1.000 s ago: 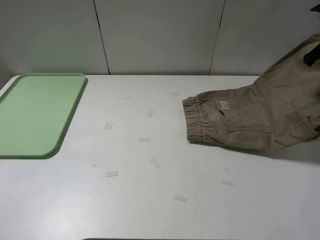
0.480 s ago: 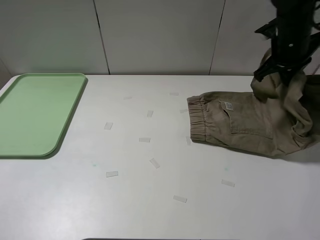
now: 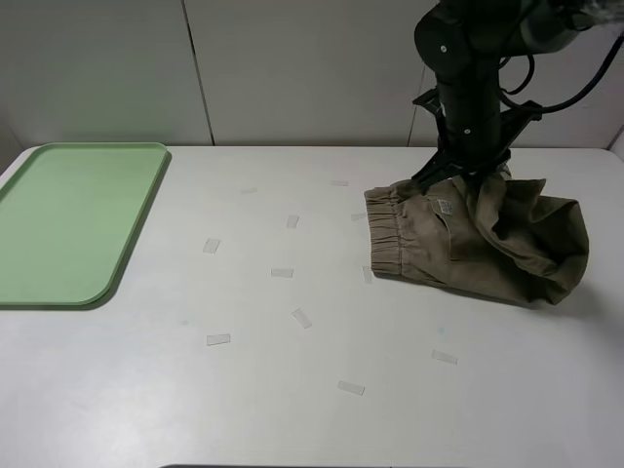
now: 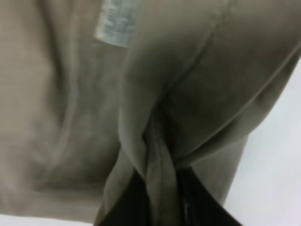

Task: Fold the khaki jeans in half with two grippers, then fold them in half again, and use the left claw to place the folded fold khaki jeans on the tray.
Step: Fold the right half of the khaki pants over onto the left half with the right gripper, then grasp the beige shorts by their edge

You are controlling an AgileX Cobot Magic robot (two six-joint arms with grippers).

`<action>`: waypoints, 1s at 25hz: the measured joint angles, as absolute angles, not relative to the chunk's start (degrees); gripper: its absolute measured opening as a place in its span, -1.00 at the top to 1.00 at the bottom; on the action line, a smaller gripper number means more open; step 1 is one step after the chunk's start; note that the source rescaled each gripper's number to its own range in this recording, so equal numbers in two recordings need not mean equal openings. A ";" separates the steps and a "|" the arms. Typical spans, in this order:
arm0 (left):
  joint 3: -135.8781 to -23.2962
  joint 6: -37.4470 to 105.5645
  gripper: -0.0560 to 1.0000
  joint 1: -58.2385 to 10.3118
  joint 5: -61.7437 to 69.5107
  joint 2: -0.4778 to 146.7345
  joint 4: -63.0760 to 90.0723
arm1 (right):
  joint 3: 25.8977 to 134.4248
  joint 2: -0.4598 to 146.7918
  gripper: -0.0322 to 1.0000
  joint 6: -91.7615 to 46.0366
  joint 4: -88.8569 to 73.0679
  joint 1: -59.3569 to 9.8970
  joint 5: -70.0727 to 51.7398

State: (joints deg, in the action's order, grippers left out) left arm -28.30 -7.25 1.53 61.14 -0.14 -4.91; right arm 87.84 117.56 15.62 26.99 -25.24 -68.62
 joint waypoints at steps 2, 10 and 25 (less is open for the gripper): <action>-28.30 -7.25 -0.77 1.53 61.14 -0.14 -4.91 | 87.84 117.62 0.72 17.29 26.93 -26.17 -67.78; -28.30 -7.25 -0.77 1.53 61.14 -0.14 -4.91 | 89.97 117.67 -0.76 20.86 18.78 -26.45 -68.11; -28.30 -7.25 -0.77 1.53 61.09 -0.14 -4.91 | 103.41 114.79 -1.00 16.62 11.70 -26.45 -69.41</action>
State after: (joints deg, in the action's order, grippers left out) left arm -28.30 -7.25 1.53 61.09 -0.14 -4.91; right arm 103.41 114.79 16.62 11.70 -26.45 -69.41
